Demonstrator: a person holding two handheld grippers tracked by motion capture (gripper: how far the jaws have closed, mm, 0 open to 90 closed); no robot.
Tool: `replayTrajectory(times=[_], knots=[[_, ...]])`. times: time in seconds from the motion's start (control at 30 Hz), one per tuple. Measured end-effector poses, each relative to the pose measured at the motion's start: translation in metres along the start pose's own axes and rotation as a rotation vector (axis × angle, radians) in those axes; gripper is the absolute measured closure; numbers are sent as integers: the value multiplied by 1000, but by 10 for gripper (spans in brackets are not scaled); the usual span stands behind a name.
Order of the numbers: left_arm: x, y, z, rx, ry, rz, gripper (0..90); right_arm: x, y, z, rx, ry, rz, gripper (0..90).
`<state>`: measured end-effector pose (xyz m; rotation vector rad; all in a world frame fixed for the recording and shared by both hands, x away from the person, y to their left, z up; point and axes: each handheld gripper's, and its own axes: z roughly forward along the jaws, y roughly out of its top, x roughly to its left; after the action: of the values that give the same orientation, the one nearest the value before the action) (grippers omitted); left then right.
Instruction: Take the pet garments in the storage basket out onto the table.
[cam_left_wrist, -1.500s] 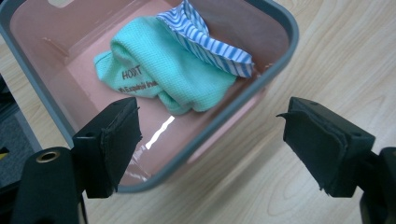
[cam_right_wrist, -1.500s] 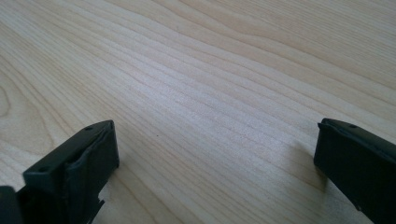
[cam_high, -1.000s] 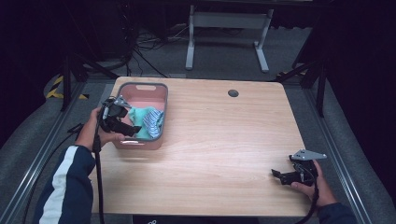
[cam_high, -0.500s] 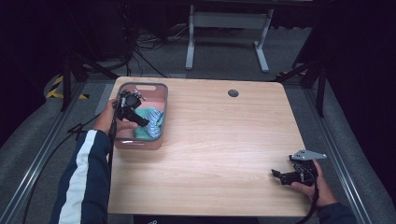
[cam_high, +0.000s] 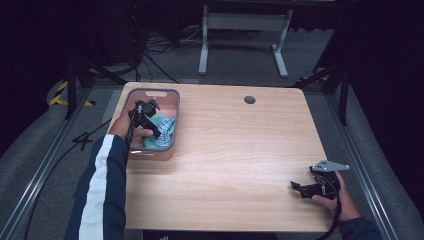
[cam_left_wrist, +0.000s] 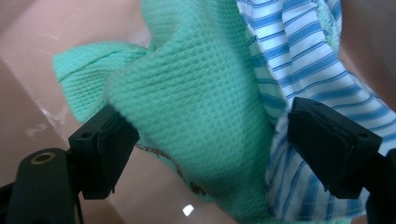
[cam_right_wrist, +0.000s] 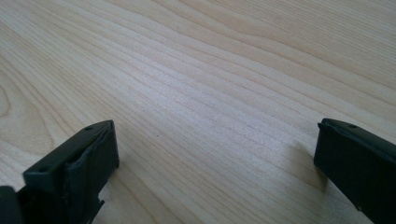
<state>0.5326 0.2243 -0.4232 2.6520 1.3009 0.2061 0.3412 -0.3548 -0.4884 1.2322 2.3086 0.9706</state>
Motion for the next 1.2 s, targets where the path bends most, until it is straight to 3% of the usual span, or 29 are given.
replayTrajectory(times=[0.1, 0.23, 0.3, 0.4, 0.6, 0.73, 0.77, 0.8, 0.83, 0.93, 1.2], knots=[[-1, 2, 4, 22, -8, -2, 174, 0, 0, 0, 0, 0, 0, 3], [2, 3, 9, 44, -33, -37, 157, 0, 0, 0, 0, 0, 0, 3], [3, 1, 10, 47, -68, -76, 168, 0, 0, 0, 0, 0, 0, 3], [4, -1, 10, 34, -122, -81, 262, 0, 0, 0, 0, 0, 0, 3], [1, 0, 6, 28, -169, -32, 506, 0, 0, 0, 0, 0, 0, 3], [-2, 1, 3, 18, -146, -1, 668, 0, 0, 0, 0, 0, 0, 3], [-4, 1, -1, 17, -108, 24, 706, 0, 0, 0, 0, 0, 0, 3], [-4, 1, -1, 17, -108, 24, 725, 0, 0, 0, 0, 0, 0, 3], [-6, 0, -9, -10, -77, 28, 742, 0, 0, 0, 0, 0, 0, 3], [-4, -3, -24, -56, -37, 52, 762, 0, 0, 0, 0, 3, -2, 3], [-1, -17, -63, -200, 5, 23, 771, 0, -1, 0, 0, 5, -6, 4]])
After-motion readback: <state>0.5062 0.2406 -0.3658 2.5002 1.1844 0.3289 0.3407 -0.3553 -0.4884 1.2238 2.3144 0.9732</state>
